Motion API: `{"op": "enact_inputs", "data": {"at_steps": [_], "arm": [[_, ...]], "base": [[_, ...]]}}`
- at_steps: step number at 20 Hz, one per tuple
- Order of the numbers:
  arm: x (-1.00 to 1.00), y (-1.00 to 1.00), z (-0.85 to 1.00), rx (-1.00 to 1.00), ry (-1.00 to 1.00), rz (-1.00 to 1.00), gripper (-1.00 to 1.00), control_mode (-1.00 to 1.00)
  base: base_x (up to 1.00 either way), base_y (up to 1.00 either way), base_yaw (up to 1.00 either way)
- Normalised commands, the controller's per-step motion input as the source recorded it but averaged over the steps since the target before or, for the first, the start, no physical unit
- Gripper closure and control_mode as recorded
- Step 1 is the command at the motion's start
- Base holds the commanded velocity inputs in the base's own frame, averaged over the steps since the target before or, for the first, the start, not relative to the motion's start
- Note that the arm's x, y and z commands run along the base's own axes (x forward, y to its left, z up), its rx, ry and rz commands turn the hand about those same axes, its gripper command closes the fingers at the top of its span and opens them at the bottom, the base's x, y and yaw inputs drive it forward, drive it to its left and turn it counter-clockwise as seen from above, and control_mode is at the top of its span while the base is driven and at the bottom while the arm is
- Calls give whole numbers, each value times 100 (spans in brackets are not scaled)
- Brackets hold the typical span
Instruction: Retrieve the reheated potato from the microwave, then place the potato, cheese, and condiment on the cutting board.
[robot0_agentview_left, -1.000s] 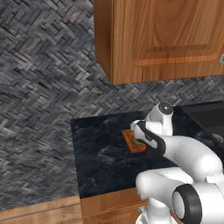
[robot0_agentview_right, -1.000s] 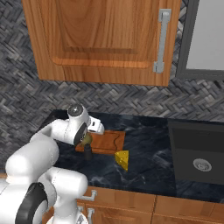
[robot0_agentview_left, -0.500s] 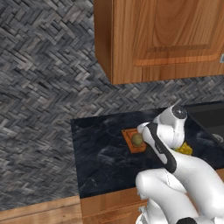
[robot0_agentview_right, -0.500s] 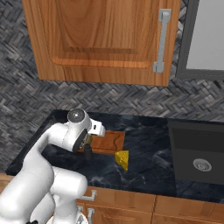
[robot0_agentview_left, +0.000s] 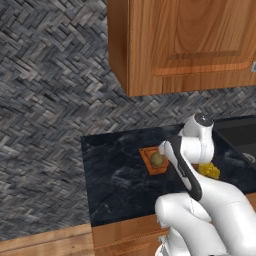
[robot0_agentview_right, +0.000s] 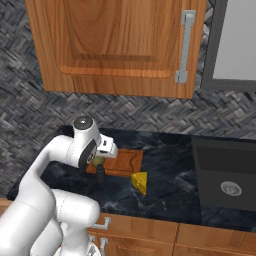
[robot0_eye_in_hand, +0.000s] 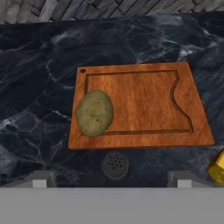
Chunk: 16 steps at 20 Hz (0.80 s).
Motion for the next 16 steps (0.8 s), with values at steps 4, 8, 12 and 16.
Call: {"op": "enact_inputs", "data": {"at_steps": [4, 8, 12, 16], "arm": [[-17, -2, 9, 0, 18, 0, -100, -100], [-1, -1, 10, -6, 22, 0, -100, -100], [-12, 0, 2, -4, 17, 0, -100, -100], [-10, 0, -7, 0, 0, 0, -100, -100]], "base": [[0, 0, 0], [0, 0, 0], [0, 0, 0], [0, 0, 0]]}}
